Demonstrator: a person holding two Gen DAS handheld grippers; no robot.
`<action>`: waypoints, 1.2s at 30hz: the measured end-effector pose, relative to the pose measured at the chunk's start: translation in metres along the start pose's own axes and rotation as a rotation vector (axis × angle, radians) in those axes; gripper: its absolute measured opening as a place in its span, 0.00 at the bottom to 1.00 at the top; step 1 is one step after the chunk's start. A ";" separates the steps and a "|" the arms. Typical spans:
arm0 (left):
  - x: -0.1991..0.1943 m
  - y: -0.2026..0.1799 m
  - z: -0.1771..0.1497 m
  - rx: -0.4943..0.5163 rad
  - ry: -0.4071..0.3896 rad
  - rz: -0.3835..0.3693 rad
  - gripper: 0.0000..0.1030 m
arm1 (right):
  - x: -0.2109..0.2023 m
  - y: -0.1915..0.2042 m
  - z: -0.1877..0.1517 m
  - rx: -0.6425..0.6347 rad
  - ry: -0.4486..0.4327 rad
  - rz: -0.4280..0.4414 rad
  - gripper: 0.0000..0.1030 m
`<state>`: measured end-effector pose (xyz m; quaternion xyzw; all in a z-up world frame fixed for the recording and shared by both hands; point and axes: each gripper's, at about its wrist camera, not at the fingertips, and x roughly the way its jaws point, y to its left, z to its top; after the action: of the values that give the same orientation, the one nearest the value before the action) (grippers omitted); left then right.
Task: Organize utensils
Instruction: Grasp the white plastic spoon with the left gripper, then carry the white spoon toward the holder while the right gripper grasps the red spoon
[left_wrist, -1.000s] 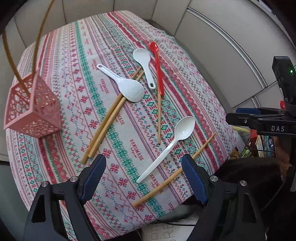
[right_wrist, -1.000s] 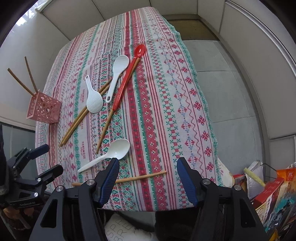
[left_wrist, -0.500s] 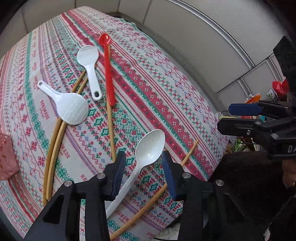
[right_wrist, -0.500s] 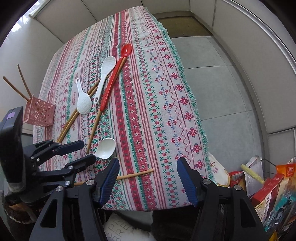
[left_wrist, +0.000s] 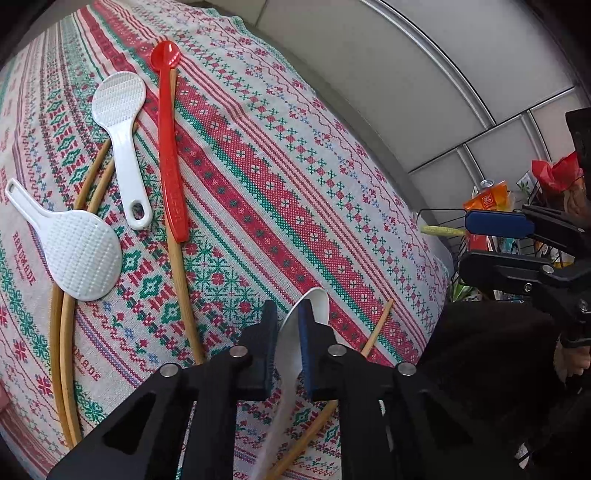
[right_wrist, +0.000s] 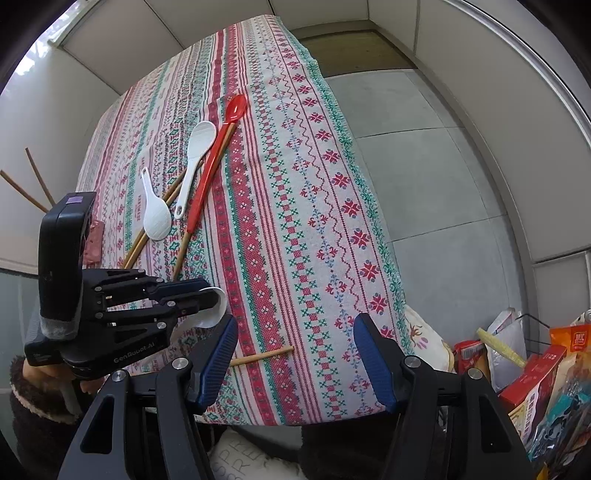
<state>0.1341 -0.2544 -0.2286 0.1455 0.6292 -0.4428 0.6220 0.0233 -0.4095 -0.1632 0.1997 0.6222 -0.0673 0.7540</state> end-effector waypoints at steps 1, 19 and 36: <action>0.002 0.001 0.002 0.002 0.002 0.006 0.01 | 0.001 -0.001 0.000 0.002 0.001 0.000 0.64; -0.123 0.022 -0.041 -0.152 -0.322 0.266 0.01 | 0.017 -0.002 0.049 0.091 -0.046 0.042 0.64; -0.210 0.046 -0.090 -0.228 -0.598 0.402 0.01 | 0.070 0.069 0.173 0.064 -0.157 0.048 0.41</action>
<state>0.1481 -0.0848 -0.0694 0.0605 0.4241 -0.2621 0.8648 0.2202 -0.4028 -0.1910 0.2329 0.5538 -0.0844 0.7949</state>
